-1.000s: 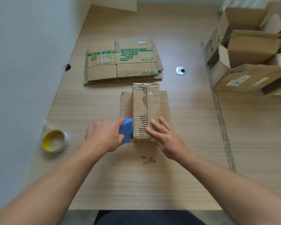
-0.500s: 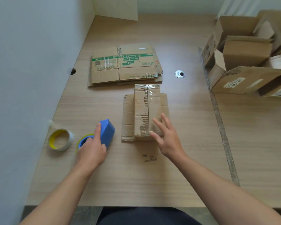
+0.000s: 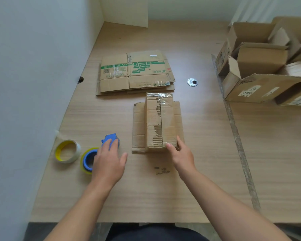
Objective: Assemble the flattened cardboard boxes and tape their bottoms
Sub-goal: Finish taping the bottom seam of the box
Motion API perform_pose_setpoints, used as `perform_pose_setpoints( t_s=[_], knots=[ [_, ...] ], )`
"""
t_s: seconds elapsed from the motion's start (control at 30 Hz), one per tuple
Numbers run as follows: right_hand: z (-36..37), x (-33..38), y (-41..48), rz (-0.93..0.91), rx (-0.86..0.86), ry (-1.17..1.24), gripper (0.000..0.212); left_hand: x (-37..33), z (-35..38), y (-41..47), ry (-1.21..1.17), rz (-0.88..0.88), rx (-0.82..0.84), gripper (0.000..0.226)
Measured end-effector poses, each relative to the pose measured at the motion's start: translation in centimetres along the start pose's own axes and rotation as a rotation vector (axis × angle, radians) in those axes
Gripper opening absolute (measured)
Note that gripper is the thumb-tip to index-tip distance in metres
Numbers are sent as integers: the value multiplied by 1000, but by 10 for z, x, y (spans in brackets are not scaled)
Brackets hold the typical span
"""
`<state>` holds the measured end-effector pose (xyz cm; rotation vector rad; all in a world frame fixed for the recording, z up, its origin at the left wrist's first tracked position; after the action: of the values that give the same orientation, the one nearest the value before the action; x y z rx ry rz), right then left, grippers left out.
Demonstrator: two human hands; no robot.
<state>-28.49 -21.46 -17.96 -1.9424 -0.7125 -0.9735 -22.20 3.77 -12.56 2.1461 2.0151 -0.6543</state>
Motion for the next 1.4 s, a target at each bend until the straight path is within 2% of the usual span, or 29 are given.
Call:
perform_pose_setpoints(
  t_s=[0.07,0.1,0.27,0.4,0.5,0.6,0.67,0.73,0.8,0.87,0.97,1.03,1.13,1.2,1.27,1.33,1.4],
  knots=[
    [0,-3,-1,21,-18,18,67,-33,14,-6,-178,113,116,61],
    [1,-3,-1,19,-27,22,66,-46,22,-7,-252,106,166,62],
    [8,0,-9,51,-70,40,56,-73,54,-4,-476,-106,230,63],
    [5,-2,-16,62,-73,-10,47,-75,66,-1,-550,-243,193,68],
    [-1,-7,-26,5,2,-36,40,-65,64,8,-573,-273,126,54],
    [-12,-14,-23,69,97,14,43,-50,61,15,-647,-258,141,39],
    [-29,-9,-14,41,52,-100,47,-43,59,15,-738,-263,197,35],
    [-53,4,-1,-36,-72,-198,51,-39,61,14,-794,-264,254,32],
    [-76,23,11,-148,-211,-240,47,-35,63,11,-789,-227,275,30],
    [-93,33,23,-210,-278,-250,48,-33,61,9,-737,-172,280,28],
    [-103,36,39,-180,-164,-194,55,-35,56,10,-616,-91,256,27],
    [-101,31,48,-127,-61,-185,48,-40,54,11,-536,-92,205,28],
    [-105,20,55,-82,-21,-386,43,-43,50,7,-531,-161,49,23],
    [-108,12,58,-68,19,-514,39,-47,43,3,-445,-116,-67,16],
    [-110,9,62,-60,41,-559,34,-52,41,0,-365,-31,-124,19],
    [-112,11,66,-83,27,-575,36,-58,46,-8,-317,50,-95,28],
    [-111,10,69,-105,35,-509,32,-63,60,-18,-286,85,23,45]
  ],
)
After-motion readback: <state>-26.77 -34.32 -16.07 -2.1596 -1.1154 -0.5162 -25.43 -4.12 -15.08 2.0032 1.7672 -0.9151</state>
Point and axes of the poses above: each hand's wrist, its own y-axis towards the middle knuckle, its own z-axis out of the palm, x = y × z, the point moved 6 cm from there along y, towards the middle knuckle, and after that the axes turned 3 degrees about -z, right-handed, at the moved point
